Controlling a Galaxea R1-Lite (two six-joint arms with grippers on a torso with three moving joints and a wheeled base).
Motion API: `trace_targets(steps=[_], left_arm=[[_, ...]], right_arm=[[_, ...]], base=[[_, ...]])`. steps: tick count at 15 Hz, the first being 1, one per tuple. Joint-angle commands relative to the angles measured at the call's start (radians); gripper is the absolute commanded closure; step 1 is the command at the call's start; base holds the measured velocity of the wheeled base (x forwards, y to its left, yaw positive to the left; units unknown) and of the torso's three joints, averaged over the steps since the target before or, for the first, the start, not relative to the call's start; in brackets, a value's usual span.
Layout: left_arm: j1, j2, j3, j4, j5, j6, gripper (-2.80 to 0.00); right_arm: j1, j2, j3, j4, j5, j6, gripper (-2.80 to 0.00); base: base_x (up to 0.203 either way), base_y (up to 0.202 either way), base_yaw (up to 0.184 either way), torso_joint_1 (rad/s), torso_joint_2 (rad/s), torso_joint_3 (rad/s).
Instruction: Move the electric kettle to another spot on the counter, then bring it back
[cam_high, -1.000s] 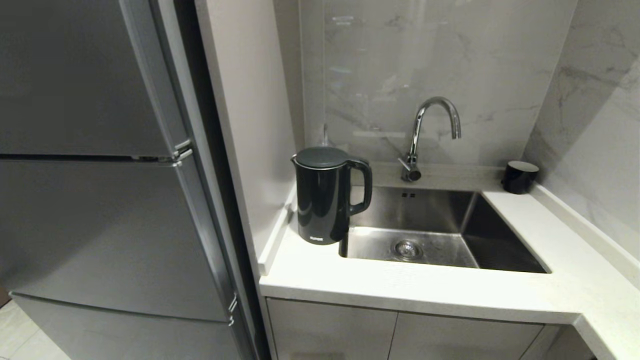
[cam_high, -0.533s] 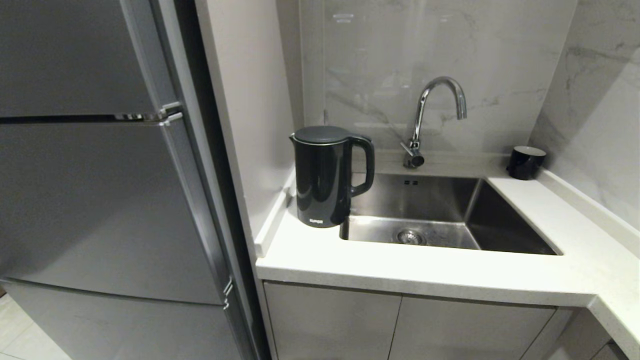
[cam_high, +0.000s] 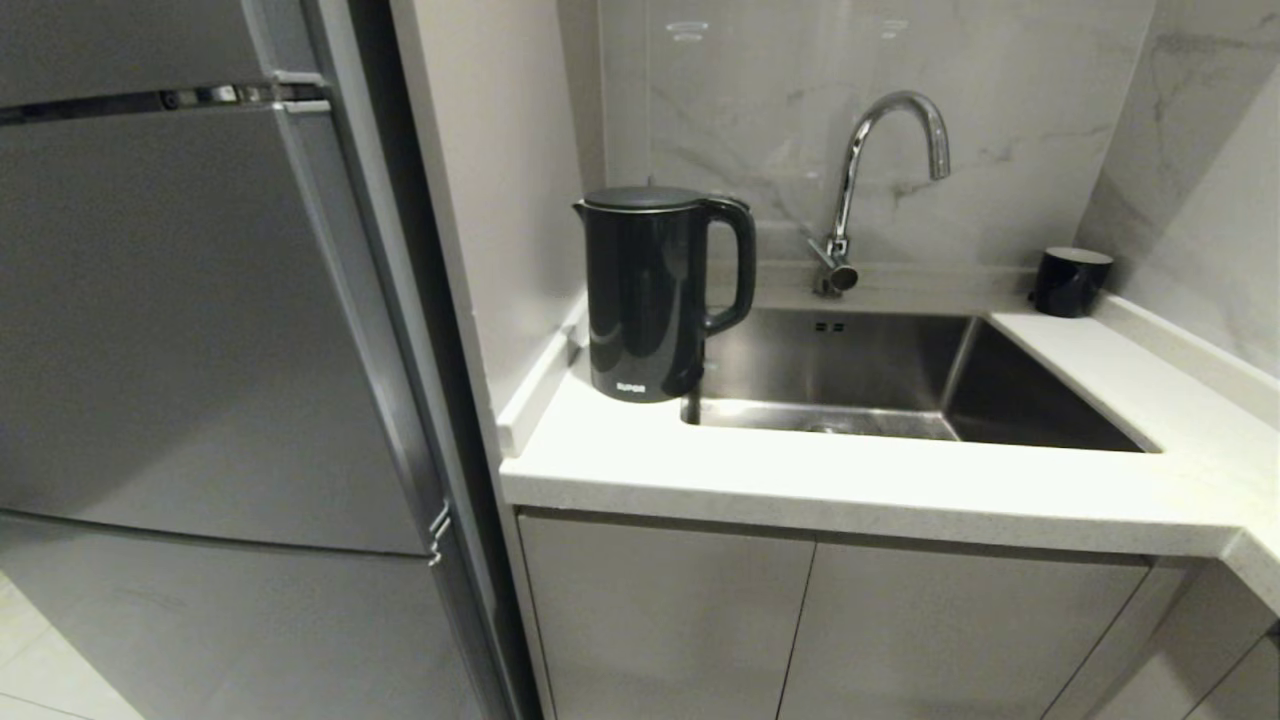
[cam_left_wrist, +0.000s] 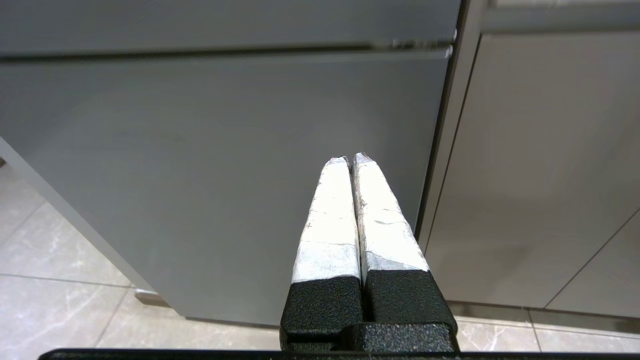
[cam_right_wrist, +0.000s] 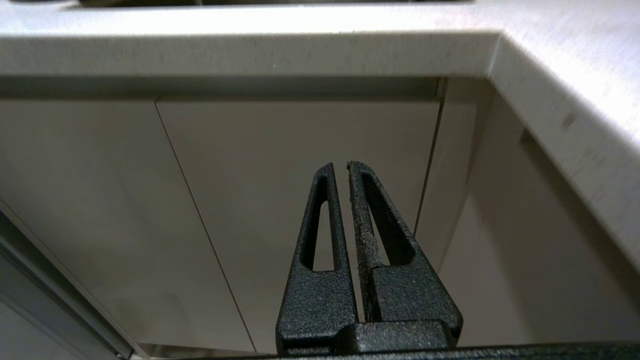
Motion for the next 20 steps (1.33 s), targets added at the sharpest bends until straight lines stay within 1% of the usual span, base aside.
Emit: trace_targets(steps=[1, 6, 12, 20], left_arm=[[0.0, 0.0, 0.0, 0.001, 0.001, 0.001, 0.0], [0.0, 0.002, 0.0, 0.001, 0.0, 0.001, 0.0], [0.0, 0.002, 0.0, 0.001, 0.001, 0.001, 0.0], [0.0, 0.002, 0.0, 0.001, -0.001, -0.001, 0.0]], right_arm=[[0.0, 0.0, 0.0, -0.001, 0.0, 0.0, 0.0], [0.0, 0.0, 0.0, -0.001, 0.0, 0.0, 0.0], [0.0, 0.0, 0.0, -0.001, 0.001, 0.0, 0.0], [-0.001, 0.0, 0.0, -0.001, 0.0, 0.0, 0.0]], base=[[0.0, 0.0, 0.0, -0.08, 0.47, 0.394], [0.0, 0.0, 0.0, -0.036, 0.43, 0.376], [0.0, 0.0, 0.0, -0.012, 0.07, 0.061], [0.0, 0.0, 0.0, 0.0, 0.0, 0.003]])
